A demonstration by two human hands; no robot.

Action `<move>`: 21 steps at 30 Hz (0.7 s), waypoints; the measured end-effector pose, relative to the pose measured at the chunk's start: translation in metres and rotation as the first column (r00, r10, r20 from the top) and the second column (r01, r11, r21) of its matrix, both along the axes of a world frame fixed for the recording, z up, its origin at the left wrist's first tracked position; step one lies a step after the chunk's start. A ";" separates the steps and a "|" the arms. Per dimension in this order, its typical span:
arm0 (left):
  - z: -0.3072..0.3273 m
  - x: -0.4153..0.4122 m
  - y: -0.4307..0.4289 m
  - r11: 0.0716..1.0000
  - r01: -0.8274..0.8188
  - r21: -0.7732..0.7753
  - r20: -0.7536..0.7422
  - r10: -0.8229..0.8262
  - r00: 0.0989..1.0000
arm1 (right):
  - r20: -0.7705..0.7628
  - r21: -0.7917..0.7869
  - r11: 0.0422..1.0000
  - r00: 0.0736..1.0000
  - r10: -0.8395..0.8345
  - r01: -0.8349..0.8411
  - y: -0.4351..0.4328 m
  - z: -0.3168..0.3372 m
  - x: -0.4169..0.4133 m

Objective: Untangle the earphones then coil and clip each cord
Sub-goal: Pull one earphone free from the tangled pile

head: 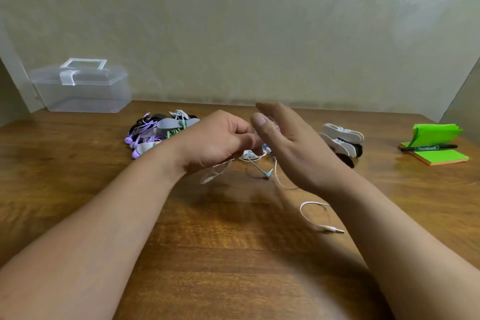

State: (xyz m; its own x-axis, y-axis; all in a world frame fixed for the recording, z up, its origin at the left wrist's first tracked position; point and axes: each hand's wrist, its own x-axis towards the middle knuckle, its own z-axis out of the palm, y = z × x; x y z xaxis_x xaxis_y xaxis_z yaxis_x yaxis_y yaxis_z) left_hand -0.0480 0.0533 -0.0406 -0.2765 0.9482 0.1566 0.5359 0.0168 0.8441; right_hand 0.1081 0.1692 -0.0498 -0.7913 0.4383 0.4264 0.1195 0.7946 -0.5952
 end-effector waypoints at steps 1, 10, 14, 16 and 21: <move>0.000 0.000 -0.001 1.000 0.006 -0.001 -0.001 -0.006 1.000 | 0.019 0.081 0.997 1.000 -0.019 0.018 0.001 -0.002 -0.001; -0.002 -0.010 -0.001 0.997 0.036 0.061 0.156 -0.046 0.987 | -0.010 -0.363 0.921 0.989 0.149 -0.143 0.016 0.000 0.004; 0.005 -0.026 -0.006 0.954 0.013 0.301 0.479 -0.163 0.862 | 0.169 -0.207 0.974 0.984 -0.061 0.096 0.027 -0.005 0.005; 0.012 -0.028 -0.009 0.917 -0.016 0.399 0.577 -0.237 0.782 | 0.340 -0.031 0.990 0.933 -0.117 0.136 0.025 -0.005 0.009; 0.011 -0.013 -0.004 0.961 0.026 0.275 0.447 -0.152 0.881 | 0.067 0.014 0.997 0.995 -0.078 0.077 0.016 0.000 0.005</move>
State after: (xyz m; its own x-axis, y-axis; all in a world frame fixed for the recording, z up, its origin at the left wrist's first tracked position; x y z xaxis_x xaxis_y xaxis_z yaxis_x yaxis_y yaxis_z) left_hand -0.0612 0.0488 -0.0301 -0.2928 0.9172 0.2703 0.0745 -0.2599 0.9628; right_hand 0.1131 0.1854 -0.0495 -0.7822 0.4946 0.3789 0.2203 0.7884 -0.5743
